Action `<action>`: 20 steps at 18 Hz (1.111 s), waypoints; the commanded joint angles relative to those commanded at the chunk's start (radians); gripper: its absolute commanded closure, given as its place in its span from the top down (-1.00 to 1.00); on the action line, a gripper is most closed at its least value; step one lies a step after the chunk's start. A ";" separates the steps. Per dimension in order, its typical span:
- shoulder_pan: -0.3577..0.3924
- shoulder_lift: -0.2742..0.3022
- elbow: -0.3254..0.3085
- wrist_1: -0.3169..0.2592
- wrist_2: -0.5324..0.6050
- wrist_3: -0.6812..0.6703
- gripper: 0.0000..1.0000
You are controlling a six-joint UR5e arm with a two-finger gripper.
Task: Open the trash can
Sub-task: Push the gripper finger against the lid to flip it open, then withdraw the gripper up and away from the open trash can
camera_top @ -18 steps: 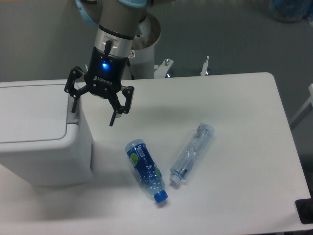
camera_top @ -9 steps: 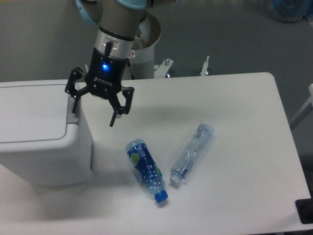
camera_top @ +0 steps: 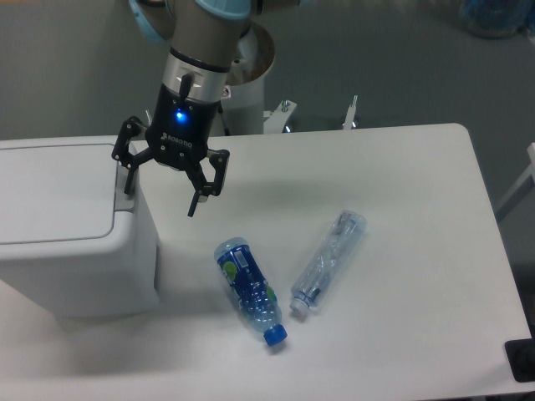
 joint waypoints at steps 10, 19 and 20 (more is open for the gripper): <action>0.000 -0.002 -0.006 0.002 0.015 -0.003 1.00; 0.034 0.009 0.054 0.008 -0.017 -0.072 1.00; 0.044 0.011 0.057 0.008 -0.012 -0.072 1.00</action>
